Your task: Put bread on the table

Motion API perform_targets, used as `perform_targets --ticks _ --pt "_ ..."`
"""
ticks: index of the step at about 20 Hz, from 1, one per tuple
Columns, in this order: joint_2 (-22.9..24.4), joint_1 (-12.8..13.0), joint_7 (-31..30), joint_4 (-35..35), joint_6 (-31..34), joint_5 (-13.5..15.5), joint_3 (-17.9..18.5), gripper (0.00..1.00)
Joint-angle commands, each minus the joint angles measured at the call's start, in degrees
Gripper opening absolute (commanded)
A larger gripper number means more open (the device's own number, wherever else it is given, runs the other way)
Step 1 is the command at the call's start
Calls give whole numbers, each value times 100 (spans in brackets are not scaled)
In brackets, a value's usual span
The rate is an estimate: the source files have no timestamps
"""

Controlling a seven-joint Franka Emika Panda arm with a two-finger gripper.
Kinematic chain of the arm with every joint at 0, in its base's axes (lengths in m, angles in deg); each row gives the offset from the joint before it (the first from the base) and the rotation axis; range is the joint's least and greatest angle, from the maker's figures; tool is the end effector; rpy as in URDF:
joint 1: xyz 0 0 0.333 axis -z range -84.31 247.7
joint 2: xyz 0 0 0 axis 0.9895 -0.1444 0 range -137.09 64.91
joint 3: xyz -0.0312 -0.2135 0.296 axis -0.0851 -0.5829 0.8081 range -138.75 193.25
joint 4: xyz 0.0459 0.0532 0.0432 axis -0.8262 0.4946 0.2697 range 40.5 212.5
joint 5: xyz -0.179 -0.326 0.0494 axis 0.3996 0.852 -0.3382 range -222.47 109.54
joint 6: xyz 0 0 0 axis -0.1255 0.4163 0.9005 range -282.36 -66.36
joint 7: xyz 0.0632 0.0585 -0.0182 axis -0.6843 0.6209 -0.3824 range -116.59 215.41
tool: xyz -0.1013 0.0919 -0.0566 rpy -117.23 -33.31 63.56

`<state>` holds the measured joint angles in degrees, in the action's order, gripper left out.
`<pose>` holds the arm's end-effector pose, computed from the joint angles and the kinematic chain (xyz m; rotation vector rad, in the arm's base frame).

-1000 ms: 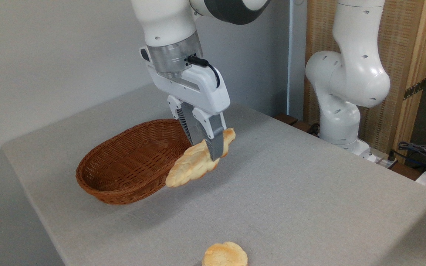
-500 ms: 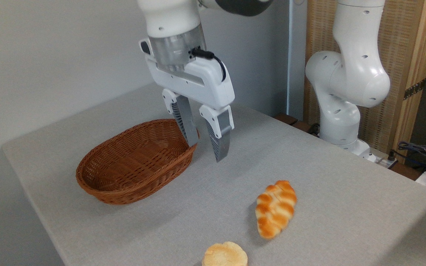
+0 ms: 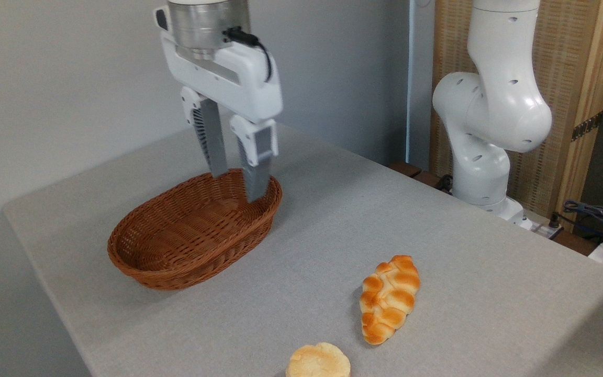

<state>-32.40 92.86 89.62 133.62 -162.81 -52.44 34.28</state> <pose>0.5204 -0.0452 0.6195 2.8524 -1.1538 0.0878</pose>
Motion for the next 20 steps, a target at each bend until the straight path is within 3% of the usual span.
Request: perform_targets --ticks 1,5,8,13,20 --pt "-79 -535 -171 -159 123 2 -895 100" --pt "-79 -580 -198 -194 132 2 -861 100" --pt "-79 -589 -145 -369 273 2 -598 100" --pt "-474 -589 -207 -886 457 2 -658 100" --pt "-483 -589 -127 -906 484 -7 -641 100"
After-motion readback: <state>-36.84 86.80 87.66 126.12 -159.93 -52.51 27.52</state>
